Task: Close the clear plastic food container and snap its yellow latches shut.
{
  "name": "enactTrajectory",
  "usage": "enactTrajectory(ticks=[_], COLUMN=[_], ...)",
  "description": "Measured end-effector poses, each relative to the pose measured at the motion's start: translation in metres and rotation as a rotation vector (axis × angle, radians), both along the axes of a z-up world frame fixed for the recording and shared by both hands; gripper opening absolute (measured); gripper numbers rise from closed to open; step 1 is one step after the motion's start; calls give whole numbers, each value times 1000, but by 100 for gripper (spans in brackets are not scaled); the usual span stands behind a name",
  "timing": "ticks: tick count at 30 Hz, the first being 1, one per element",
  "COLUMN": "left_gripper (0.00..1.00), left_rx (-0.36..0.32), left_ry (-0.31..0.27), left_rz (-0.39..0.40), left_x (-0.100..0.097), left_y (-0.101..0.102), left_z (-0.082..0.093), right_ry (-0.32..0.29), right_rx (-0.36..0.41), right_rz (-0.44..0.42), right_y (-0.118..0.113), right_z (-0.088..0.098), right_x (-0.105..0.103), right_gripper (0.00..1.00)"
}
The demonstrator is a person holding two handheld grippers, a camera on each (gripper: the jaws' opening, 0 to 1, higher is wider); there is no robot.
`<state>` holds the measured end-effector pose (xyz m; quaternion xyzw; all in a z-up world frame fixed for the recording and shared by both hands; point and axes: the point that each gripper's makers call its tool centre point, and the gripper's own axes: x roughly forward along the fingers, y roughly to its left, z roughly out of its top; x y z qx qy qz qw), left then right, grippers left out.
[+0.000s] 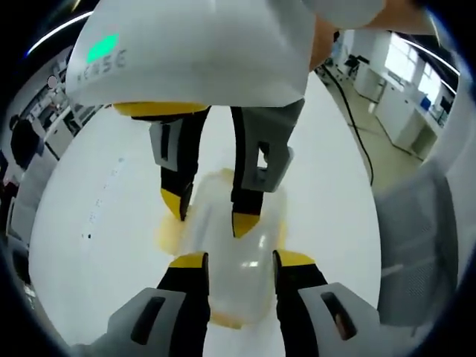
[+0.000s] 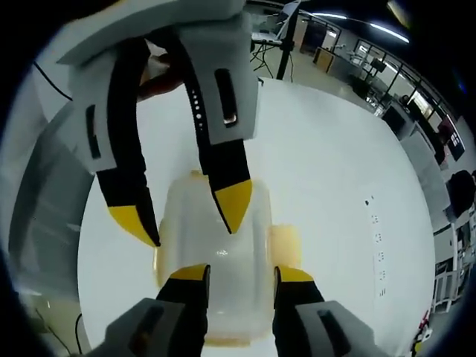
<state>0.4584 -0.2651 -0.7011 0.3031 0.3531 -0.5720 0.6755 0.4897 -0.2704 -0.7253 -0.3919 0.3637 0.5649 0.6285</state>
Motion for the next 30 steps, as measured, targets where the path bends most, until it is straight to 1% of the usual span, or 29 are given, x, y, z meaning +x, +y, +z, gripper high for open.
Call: enactTrajectory(ticks=[3,4,6,7,8,9,11,16,20,22,25,30], left_gripper=[35,37,40,37,34,34,37,36,37,37,38,41], left_rx=[-3,-1,2,3,21,38,26,52,50,49,51,59], left_ry=[4,-13,-21,-28,-38,-38,-19,-29,-23,-26,-17,-11], left_rz=[15,5,11,21,11,4,14,-10,-31,-35,-34,-56], left_x=[4,6,8,10,12,12,10,7,0,-1,-1,-8], left_y=[0,0,0,0,2,4,3,3,-2,-2,-2,1], left_z=[-1,0,0,0,-1,-3,-4,-11,-10,-11,-14,-19], right_ry=[0,0,0,-1,-1,0,0,2,0,-3,4,21], right_rx=[1,1,4,5,7,7,9,11,11,11,12,13], right_rz=[0,-1,-5,-6,-7,-8,-10,-11,-11,-8,-6,-9], right_y=[0,0,0,0,0,0,0,-1,-1,-1,0,0], right_z=[0,0,0,0,1,0,0,0,0,0,0,0], right_x=[0,1,1,0,0,0,1,1,2,3,4,4], right_gripper=[31,31,31,31,31,31,31,32,33,34,34,35])
